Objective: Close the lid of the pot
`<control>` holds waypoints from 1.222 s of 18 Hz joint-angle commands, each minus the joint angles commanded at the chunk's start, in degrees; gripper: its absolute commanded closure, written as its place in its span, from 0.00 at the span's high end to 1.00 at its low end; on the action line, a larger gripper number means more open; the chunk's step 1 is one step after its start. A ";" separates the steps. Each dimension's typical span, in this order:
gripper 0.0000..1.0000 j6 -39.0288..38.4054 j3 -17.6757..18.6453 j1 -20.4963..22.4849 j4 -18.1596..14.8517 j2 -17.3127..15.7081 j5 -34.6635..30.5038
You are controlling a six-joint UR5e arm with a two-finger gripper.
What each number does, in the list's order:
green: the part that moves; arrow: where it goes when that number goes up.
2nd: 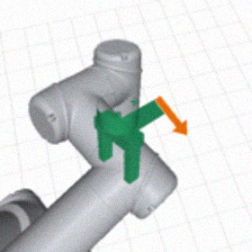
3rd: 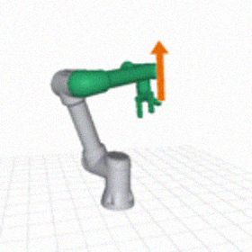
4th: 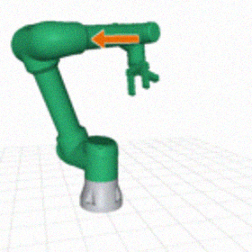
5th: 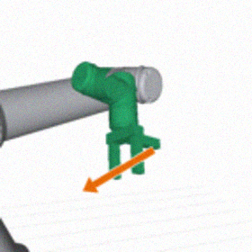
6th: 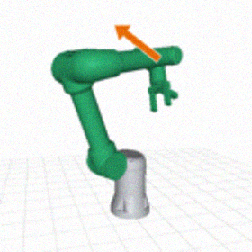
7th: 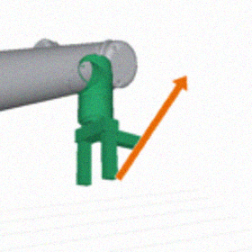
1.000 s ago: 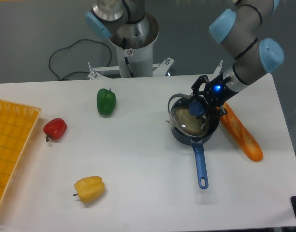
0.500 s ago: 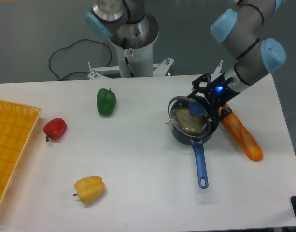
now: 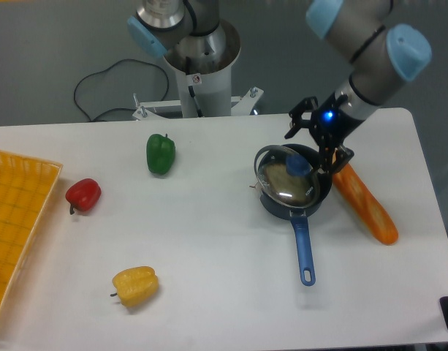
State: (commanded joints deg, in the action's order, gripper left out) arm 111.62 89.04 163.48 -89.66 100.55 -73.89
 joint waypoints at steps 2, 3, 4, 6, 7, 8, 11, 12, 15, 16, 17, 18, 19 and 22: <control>1.00 0.00 -0.09 -2.28 1.06 -1.49 -4.84; 1.00 0.00 -0.09 -2.90 1.58 -2.54 -6.69; 1.00 0.00 -0.01 -3.17 2.02 -3.43 -7.84; 1.00 -0.09 0.34 -4.04 2.38 -5.36 -8.29; 1.00 0.00 0.35 -4.22 2.47 -6.24 -8.38; 1.00 0.00 0.35 -4.22 2.38 -7.03 -8.29; 1.00 0.00 0.35 -5.80 2.55 -8.53 -8.38; 1.00 -0.09 0.52 -6.42 2.64 -8.62 -8.29; 1.00 -0.88 0.09 -7.56 3.08 -8.44 -8.46; 1.00 -0.88 0.52 -8.00 3.00 -8.53 -8.29; 1.00 -0.79 0.70 -8.53 3.00 -8.62 -8.20; 1.00 -0.70 0.70 -8.70 2.82 -8.71 -8.11; 1.00 -0.62 0.70 -8.88 2.82 -9.06 -8.29; 1.00 -0.62 0.87 -9.06 3.08 -9.67 -8.29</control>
